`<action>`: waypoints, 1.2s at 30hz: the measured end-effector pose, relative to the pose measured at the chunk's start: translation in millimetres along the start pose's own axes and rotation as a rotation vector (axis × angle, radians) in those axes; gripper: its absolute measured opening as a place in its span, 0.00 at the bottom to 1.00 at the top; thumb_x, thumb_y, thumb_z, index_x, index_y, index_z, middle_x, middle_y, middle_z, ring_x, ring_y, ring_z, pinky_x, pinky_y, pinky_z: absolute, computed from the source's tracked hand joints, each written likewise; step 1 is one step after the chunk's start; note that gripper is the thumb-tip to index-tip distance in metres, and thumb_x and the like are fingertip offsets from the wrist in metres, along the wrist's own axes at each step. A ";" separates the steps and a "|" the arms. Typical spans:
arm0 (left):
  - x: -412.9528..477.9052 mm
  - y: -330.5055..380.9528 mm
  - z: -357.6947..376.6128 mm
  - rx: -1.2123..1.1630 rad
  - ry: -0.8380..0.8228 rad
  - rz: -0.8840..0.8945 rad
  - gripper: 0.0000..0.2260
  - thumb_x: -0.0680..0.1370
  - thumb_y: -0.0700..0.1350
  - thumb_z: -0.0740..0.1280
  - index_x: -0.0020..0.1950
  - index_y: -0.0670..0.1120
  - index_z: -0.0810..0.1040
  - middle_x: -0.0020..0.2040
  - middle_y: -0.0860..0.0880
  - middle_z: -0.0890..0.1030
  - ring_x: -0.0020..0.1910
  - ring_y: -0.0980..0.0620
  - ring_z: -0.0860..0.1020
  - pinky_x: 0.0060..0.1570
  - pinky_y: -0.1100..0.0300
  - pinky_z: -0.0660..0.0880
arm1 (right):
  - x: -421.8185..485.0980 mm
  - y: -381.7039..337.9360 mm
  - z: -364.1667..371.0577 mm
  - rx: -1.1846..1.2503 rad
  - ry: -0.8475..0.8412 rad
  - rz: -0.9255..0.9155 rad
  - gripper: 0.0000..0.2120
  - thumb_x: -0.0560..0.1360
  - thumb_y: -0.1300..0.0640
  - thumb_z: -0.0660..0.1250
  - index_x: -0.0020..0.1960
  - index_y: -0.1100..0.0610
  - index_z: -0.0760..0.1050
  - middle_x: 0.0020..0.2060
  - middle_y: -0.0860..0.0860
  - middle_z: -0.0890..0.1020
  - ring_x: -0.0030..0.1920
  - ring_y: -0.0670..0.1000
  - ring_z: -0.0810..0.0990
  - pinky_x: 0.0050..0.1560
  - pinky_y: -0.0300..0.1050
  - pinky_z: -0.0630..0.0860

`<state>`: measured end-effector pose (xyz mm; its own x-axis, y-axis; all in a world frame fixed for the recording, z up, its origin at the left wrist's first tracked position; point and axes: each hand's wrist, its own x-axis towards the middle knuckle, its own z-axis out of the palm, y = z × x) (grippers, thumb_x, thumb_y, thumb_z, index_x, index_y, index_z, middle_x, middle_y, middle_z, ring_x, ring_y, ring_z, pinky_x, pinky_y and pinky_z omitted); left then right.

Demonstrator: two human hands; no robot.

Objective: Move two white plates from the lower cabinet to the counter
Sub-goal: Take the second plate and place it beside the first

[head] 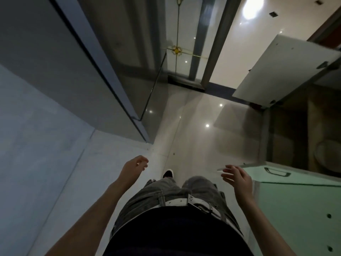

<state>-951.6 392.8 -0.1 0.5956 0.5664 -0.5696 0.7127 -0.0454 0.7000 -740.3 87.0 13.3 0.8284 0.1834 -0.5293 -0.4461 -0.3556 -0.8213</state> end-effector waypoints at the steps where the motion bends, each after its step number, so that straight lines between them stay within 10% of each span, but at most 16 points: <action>1: 21.6 22.2 -2.1 0.017 -0.028 0.026 0.08 0.79 0.43 0.64 0.45 0.52 0.80 0.42 0.51 0.84 0.40 0.56 0.80 0.41 0.62 0.73 | 11.5 -10.2 -0.3 0.002 0.022 0.008 0.11 0.82 0.62 0.57 0.51 0.62 0.78 0.46 0.64 0.82 0.44 0.63 0.82 0.48 0.54 0.79; 25: 418.6 400.0 85.9 0.179 -0.272 0.152 0.12 0.80 0.37 0.62 0.43 0.50 0.80 0.41 0.45 0.83 0.42 0.47 0.81 0.45 0.53 0.76 | 369.3 -233.0 -63.7 0.282 0.382 0.103 0.11 0.82 0.62 0.57 0.50 0.63 0.78 0.43 0.61 0.82 0.40 0.57 0.81 0.44 0.49 0.79; 36: 545.9 593.8 207.6 0.582 -0.737 0.432 0.08 0.79 0.37 0.63 0.47 0.47 0.81 0.42 0.48 0.83 0.40 0.53 0.80 0.41 0.61 0.73 | 399.9 -231.2 -77.7 0.645 0.901 0.280 0.11 0.83 0.63 0.58 0.48 0.61 0.78 0.44 0.61 0.82 0.41 0.57 0.81 0.40 0.43 0.81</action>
<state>-126.3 504.2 15.2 0.7827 -0.2286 -0.5788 0.3363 -0.6272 0.7025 -279.6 171.4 8.0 0.4982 -0.6451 -0.5794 -0.5285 0.3038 -0.7927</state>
